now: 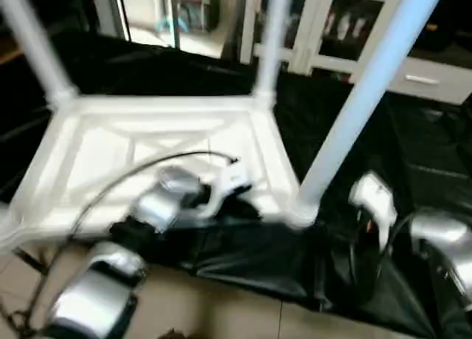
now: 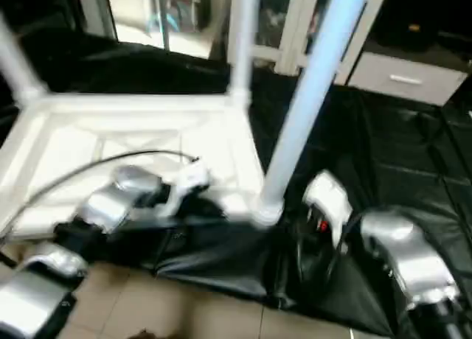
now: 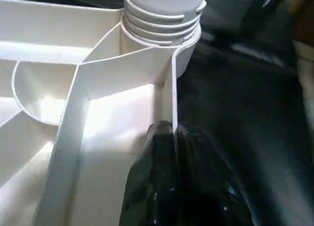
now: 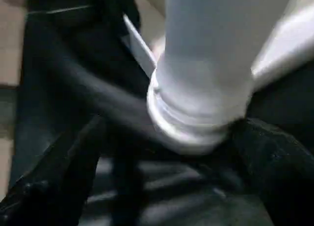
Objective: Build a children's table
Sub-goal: Rotate leg to tighten
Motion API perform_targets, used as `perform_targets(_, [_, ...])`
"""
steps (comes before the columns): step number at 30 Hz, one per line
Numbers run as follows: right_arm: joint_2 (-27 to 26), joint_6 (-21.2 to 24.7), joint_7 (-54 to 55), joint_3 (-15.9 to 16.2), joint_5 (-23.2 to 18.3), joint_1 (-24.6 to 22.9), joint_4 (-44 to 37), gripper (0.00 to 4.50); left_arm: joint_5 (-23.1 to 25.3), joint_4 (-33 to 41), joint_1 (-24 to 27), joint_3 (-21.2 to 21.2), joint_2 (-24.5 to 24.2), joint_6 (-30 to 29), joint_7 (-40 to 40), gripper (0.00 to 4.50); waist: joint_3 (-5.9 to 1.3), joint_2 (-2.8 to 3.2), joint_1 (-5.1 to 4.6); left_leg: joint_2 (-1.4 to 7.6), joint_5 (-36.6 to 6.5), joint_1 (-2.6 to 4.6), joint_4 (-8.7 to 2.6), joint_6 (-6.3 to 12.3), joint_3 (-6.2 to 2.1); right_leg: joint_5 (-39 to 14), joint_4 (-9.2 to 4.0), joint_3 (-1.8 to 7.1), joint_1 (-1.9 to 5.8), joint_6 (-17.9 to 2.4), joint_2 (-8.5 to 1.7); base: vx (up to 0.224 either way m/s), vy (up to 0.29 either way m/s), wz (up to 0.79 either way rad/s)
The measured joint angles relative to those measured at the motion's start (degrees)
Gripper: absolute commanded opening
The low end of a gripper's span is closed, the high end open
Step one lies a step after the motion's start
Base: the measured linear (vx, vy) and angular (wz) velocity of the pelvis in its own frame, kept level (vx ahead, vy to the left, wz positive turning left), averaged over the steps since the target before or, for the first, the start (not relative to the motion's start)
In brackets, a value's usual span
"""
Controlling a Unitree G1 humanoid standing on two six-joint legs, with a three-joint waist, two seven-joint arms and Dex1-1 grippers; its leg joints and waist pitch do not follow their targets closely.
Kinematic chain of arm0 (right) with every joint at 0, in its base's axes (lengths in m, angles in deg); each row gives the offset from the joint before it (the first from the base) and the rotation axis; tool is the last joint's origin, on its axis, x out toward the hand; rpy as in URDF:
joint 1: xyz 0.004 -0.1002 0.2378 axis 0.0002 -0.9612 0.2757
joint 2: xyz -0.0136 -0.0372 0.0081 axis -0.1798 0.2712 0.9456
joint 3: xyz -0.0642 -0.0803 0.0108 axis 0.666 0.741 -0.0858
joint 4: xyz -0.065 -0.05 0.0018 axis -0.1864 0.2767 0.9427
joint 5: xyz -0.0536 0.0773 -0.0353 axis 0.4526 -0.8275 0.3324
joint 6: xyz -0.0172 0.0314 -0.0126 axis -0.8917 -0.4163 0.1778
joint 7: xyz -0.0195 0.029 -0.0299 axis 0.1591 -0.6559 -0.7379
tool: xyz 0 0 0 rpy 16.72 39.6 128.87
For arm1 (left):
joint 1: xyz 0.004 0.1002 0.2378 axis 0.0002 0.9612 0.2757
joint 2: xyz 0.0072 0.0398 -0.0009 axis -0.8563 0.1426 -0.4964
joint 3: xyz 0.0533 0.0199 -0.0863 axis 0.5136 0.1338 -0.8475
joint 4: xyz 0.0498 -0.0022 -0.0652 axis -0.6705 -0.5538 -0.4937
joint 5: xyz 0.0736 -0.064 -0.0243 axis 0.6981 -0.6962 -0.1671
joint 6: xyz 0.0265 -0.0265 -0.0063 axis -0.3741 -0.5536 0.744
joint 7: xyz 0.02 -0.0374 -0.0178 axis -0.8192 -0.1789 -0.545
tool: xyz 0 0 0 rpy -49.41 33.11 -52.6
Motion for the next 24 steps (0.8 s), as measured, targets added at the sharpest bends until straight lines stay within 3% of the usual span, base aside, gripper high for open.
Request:
perform_targets(12, [0.3,0.0,-3.0,0.0,-1.5,0.3,-0.1,4.48,-0.1,3.3,1.6,0.5,-0.8,-0.7,1.2,0.0,0.01,-0.03,-0.06,-0.05,0.0,-0.02,0.06,0.01,0.1,0.0,-0.02,0.09,0.1,0.0,-0.07,0.0,0.0,0.0])
perform_targets(13, [0.3,0.0,-3.0,0.0,-1.5,0.3,-0.1,4.18,-0.1,3.3,1.6,0.4,-0.8,-0.8,1.2,0.0,0.01,-0.04,-0.06,-0.05,0.0,-0.02,0.06,0.01,0.09,0.0,-0.02,0.09,0.1,0.0,-0.07,0.0,0.0,0.0])
perform_targets(24, [-1.5,-0.4,-2.9,-0.3,-1.5,2.2,2.2,3.33,-0.1,4.2,2.0,0.4,-1.0,-1.4,1.2,0.0,-0.01,-0.06,-0.08,-0.05,0.0,-0.02,0.08,0.02,0.1,0.0,0.02,0.09,0.1,0.0,-0.07,0.0,0.0,0.0])
